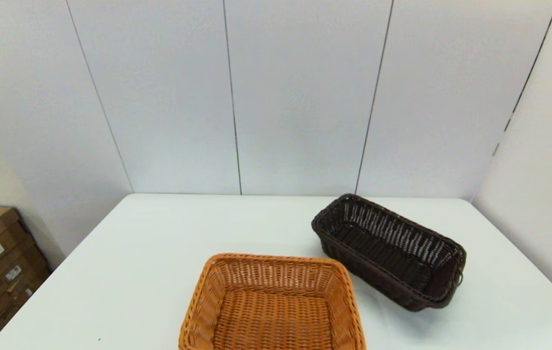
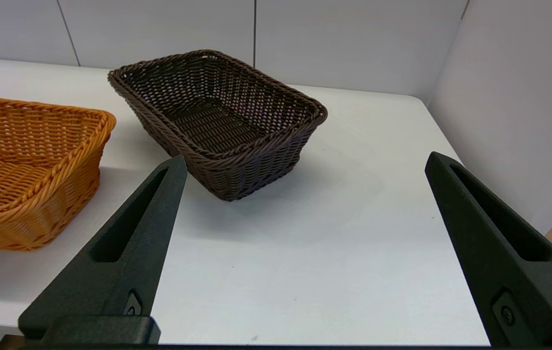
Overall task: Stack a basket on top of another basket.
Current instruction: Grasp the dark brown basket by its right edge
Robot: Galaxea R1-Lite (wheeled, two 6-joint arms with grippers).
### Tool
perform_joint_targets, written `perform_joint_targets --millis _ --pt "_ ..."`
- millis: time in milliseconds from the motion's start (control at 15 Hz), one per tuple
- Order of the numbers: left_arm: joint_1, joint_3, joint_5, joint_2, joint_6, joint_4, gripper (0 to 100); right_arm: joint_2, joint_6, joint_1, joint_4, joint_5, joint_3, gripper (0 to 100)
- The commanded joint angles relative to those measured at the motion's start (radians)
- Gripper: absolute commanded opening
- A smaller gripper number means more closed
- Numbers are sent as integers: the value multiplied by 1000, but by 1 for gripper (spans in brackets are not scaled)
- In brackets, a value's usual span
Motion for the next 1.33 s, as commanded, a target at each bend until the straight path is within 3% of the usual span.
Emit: perform_joint_targets --millis 67,667,1333 --pt "10 108 -2 -148 0 -3 100 0 -5 0 -1 1 0 100" --pt "27 203 -2 -350 1 -58 100 0 -5 0 -1 3 0 100" --pt "27 519 139 -401 58 -573 100 0 -10 0 -1 3 0 100"
